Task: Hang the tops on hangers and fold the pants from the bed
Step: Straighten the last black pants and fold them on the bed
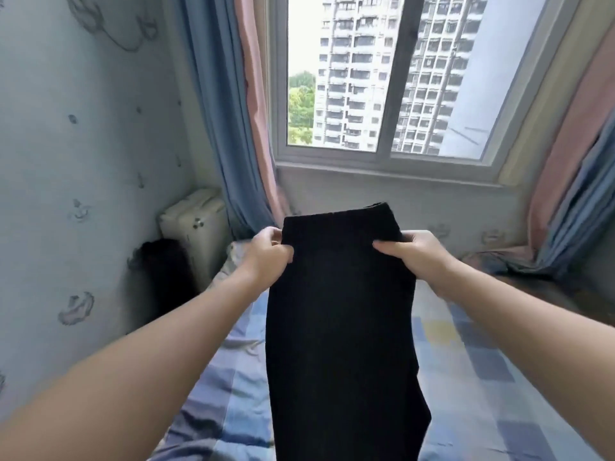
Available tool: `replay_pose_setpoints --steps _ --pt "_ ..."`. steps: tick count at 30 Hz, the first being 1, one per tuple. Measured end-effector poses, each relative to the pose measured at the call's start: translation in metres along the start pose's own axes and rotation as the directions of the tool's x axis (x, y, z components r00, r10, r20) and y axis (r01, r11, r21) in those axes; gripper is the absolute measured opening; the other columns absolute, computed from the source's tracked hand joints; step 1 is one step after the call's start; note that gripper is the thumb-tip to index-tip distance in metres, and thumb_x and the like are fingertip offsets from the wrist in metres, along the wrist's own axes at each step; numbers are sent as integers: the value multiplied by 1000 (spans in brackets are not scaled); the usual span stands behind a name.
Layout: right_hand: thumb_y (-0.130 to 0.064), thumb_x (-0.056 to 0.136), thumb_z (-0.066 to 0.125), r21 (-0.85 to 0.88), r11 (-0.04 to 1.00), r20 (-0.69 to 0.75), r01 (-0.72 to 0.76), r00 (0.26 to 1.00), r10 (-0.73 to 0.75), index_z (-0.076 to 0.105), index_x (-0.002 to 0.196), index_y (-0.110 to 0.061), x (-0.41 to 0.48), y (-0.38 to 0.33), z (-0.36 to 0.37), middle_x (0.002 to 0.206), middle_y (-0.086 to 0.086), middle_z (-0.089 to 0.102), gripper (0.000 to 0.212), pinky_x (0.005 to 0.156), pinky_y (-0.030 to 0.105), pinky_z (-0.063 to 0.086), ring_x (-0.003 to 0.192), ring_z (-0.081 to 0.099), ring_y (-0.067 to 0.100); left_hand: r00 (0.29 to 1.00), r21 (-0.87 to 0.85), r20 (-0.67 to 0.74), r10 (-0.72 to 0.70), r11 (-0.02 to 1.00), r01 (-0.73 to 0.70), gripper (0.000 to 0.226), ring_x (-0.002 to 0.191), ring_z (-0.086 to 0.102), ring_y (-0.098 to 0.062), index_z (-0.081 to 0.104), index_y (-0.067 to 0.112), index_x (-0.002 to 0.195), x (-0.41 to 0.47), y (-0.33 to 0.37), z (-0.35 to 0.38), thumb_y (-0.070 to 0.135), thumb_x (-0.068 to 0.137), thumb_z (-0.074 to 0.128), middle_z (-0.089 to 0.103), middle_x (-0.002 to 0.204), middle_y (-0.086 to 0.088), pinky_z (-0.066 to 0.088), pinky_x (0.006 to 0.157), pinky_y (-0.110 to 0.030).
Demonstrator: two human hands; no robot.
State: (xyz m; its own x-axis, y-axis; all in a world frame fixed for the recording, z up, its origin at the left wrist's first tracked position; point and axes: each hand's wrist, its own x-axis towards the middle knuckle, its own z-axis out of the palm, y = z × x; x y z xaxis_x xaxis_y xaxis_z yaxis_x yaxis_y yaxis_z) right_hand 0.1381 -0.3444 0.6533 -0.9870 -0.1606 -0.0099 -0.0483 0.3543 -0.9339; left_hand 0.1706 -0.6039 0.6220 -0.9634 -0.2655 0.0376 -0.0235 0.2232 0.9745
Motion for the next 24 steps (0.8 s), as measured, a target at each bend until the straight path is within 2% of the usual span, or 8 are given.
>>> replay_pose_setpoints --steps 3,9,12,15,17,19,22,24 --pt "-25 89 75 -32 991 43 -133 990 134 77 100 -16 72 85 61 95 0 79 15 82 34 58 92 75 22 986 80 15 -163 984 162 21 79 67 -13 63 16 93 68 -104 7 7 75 56 70 82 2 56 69 -26" --pt "-31 91 73 -45 942 58 -332 941 335 73 101 -16 191 233 156 96 -1 77 18 82 36 57 91 73 20 930 134 42 -366 924 358 21 76 62 -21 61 14 93 183 -286 29 -2 82 52 67 88 -8 50 68 -33" --pt "-33 91 73 -60 937 21 -344 938 345 73 96 -14 245 288 191 91 -2 76 20 71 30 56 86 73 19 923 130 12 -385 915 381 18 74 61 -18 61 17 91 233 -351 40 3 83 54 67 87 -4 48 63 -30" --pt "-36 93 70 -82 937 -17 -339 941 339 70 96 -11 290 336 221 93 3 74 25 72 33 56 87 71 21 921 102 -16 -389 916 388 12 75 61 -13 61 20 96 271 -410 50 10 90 58 67 92 -1 47 60 -26" --pt "-37 96 66 -89 933 -62 -348 937 344 68 99 -9 317 365 240 98 6 72 29 81 40 58 91 69 24 920 83 -42 -388 917 391 6 79 62 -12 60 20 101 292 -446 58 20 95 60 67 99 -1 52 66 -27" --pt "-38 99 60 -98 930 -113 -353 933 342 64 110 -10 338 393 258 107 6 69 30 84 38 55 95 65 23 926 100 -69 -372 921 377 20 88 62 -12 59 19 111 312 -478 66 34 99 59 65 112 0 52 79 -31" --pt "-39 103 51 -121 917 -176 -380 918 357 51 134 -13 350 436 282 120 1 60 40 87 34 44 103 56 19 923 164 -17 -384 910 381 52 123 53 -18 46 20 142 324 -525 78 50 100 50 52 141 1 43 105 -36" --pt "-40 104 49 -143 892 -150 -429 900 408 44 143 -15 335 469 295 119 -2 58 47 90 33 39 103 53 17 910 250 18 -413 884 396 60 142 39 -22 37 24 151 308 -560 87 55 100 47 42 154 1 31 118 -43"
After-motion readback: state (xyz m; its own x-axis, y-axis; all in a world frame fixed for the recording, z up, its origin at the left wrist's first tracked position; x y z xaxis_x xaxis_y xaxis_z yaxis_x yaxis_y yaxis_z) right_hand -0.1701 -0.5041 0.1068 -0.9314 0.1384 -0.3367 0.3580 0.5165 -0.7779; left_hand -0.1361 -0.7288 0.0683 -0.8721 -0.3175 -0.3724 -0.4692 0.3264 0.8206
